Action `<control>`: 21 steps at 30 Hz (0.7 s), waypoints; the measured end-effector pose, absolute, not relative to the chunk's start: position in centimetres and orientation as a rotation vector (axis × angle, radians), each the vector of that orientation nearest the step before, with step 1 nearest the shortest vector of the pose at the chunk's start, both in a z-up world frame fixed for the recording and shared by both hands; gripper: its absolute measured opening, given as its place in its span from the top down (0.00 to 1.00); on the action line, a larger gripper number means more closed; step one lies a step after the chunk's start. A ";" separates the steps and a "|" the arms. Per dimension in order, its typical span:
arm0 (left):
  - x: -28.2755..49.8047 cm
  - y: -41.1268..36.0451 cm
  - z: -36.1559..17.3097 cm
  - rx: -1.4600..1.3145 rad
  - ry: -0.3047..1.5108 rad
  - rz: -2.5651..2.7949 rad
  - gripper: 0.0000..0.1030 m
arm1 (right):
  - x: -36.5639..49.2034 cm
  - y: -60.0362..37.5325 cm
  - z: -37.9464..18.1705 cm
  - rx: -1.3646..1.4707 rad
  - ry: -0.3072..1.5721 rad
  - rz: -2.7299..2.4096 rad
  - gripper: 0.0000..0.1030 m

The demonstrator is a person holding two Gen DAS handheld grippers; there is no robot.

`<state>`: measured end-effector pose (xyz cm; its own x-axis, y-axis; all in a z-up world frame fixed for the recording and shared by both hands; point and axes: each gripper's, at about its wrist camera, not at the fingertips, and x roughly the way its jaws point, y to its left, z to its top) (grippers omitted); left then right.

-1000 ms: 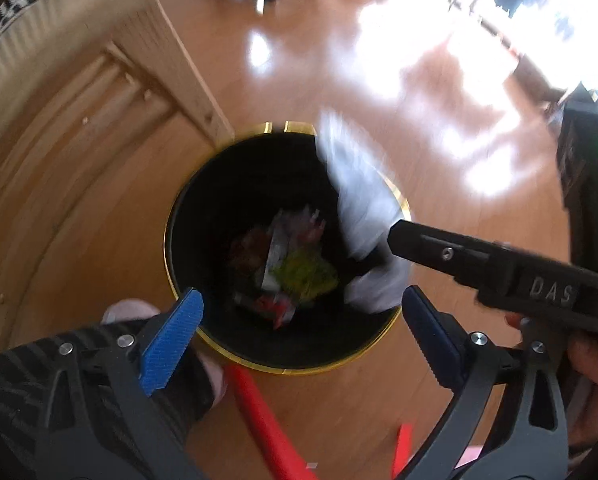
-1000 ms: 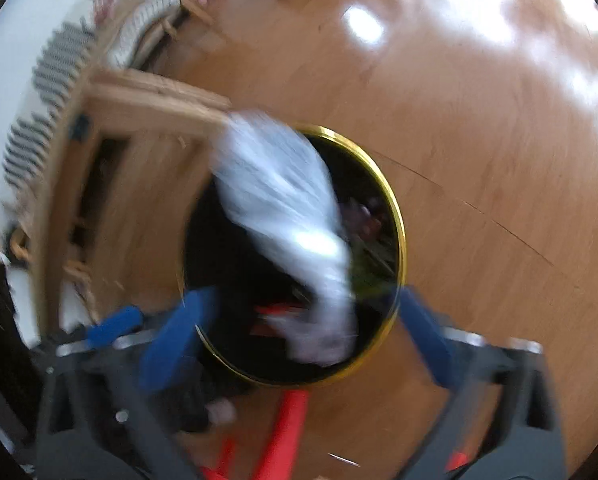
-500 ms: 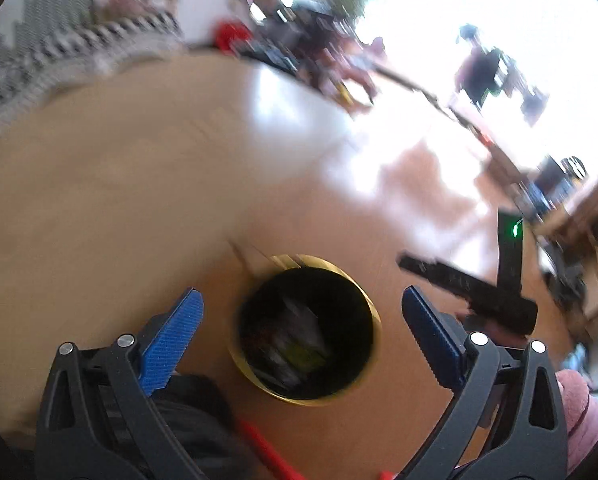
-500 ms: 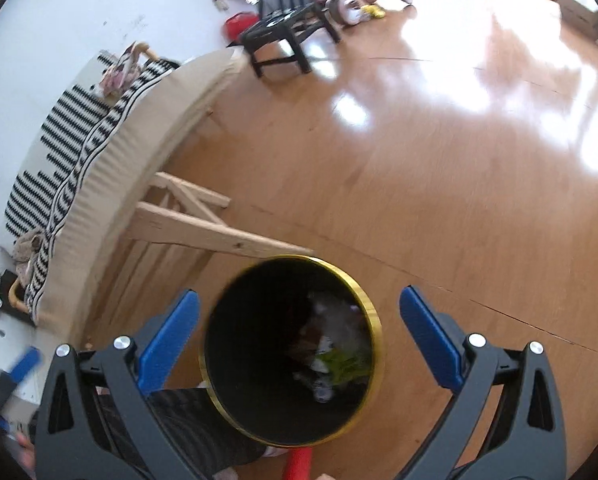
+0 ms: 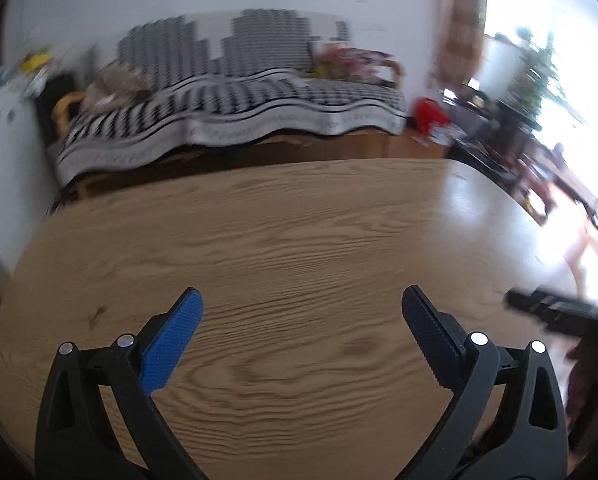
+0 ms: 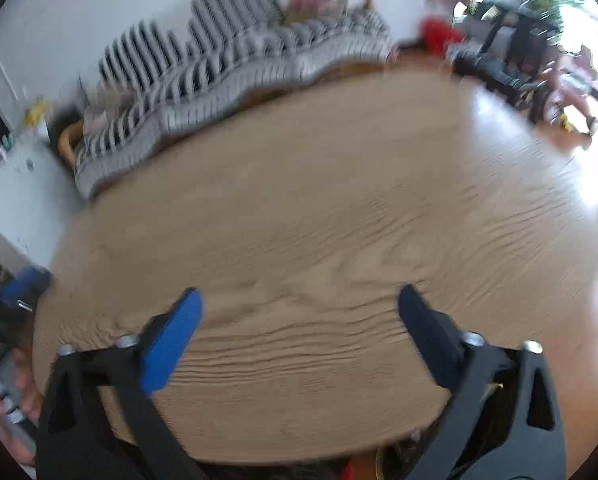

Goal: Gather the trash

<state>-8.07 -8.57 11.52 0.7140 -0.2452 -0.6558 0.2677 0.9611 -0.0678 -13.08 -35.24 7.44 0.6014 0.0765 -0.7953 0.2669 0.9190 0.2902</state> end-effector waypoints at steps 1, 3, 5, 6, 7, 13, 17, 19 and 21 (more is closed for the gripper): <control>-7.1 -7.1 10.7 -0.015 0.736 -0.273 0.06 | -12.2 -34.3 7.4 0.426 0.911 -0.118 0.20; -5.2 -5.0 8.9 -0.072 0.778 -0.261 0.06 | -10.0 -32.0 8.3 0.458 0.841 -0.151 0.14; -3.9 -3.6 7.1 -0.096 0.799 -0.222 0.06 | -7.7 -29.6 9.4 0.452 0.785 -0.198 0.06; -3.5 -2.7 6.3 -0.107 0.810 -0.200 0.06 | -6.6 -28.4 9.6 0.439 0.777 -0.214 0.07; -2.8 -2.0 5.3 -0.118 0.855 -0.185 0.06 | -5.6 -27.2 9.9 0.417 0.774 -0.225 0.07; -1.8 1.5 5.3 -0.181 0.847 -0.176 0.06 | -3.6 -20.9 7.6 0.198 0.767 -0.245 0.07; -1.1 2.4 5.0 -0.183 0.859 -0.163 0.06 | -3.1 -20.2 7.1 0.238 0.786 -0.210 0.07; -0.8 2.7 5.0 -0.173 0.870 -0.158 0.06 | -3.8 -20.5 6.9 0.233 0.802 -0.200 0.06; -0.9 2.3 5.0 -0.172 0.871 -0.156 0.06 | -4.0 -20.5 6.6 0.230 0.813 -0.197 0.06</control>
